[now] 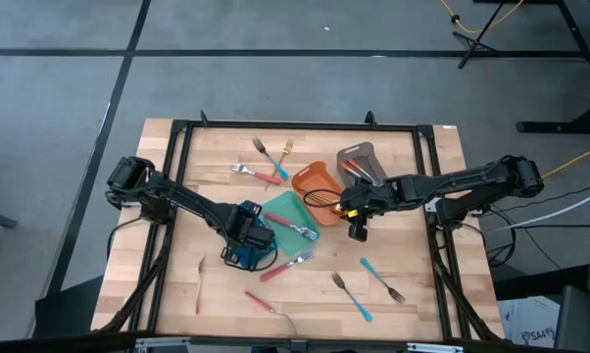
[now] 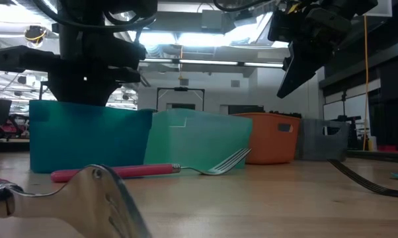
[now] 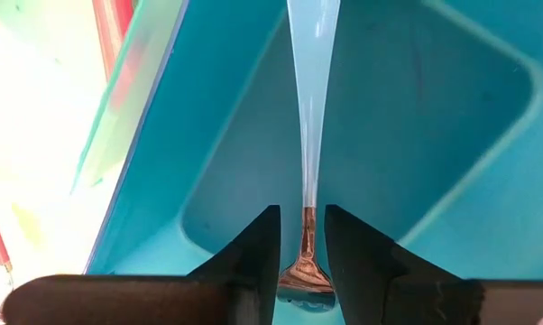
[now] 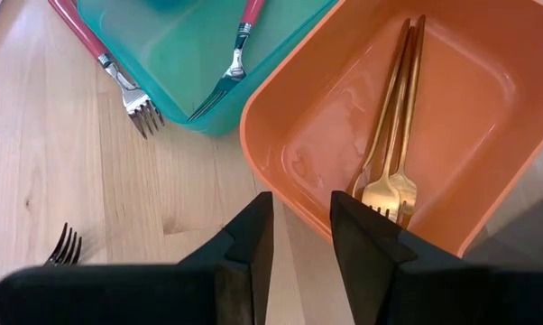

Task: Sort silverware by color (type)
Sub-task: Put the left blue fork into the blue bin

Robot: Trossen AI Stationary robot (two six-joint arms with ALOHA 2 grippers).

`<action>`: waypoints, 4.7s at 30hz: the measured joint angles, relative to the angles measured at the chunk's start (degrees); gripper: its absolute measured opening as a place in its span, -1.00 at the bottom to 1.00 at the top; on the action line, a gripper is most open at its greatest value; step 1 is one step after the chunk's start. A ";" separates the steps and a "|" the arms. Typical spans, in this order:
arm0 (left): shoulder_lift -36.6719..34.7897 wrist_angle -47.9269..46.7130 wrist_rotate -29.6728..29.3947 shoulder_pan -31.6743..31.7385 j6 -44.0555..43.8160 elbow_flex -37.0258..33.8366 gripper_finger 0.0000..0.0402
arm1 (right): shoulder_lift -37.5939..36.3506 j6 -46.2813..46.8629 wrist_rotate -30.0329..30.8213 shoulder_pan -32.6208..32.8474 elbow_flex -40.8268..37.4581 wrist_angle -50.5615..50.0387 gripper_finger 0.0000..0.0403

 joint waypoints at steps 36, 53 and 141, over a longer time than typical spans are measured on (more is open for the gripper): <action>-4.55 -3.14 -8.63 -0.44 -2.56 16.71 -0.59 | -4.22 21.15 -5.92 14.62 0.07 -2.64 -0.48; -4.52 1.08 -9.22 -0.50 -2.56 16.83 -0.59 | -3.32 41.79 0.69 30.35 0.04 0.01 -0.48; -4.52 2.30 -9.25 -0.50 -3.10 16.83 -0.59 | 27.39 53.83 6.23 36.43 0.24 17.17 -0.51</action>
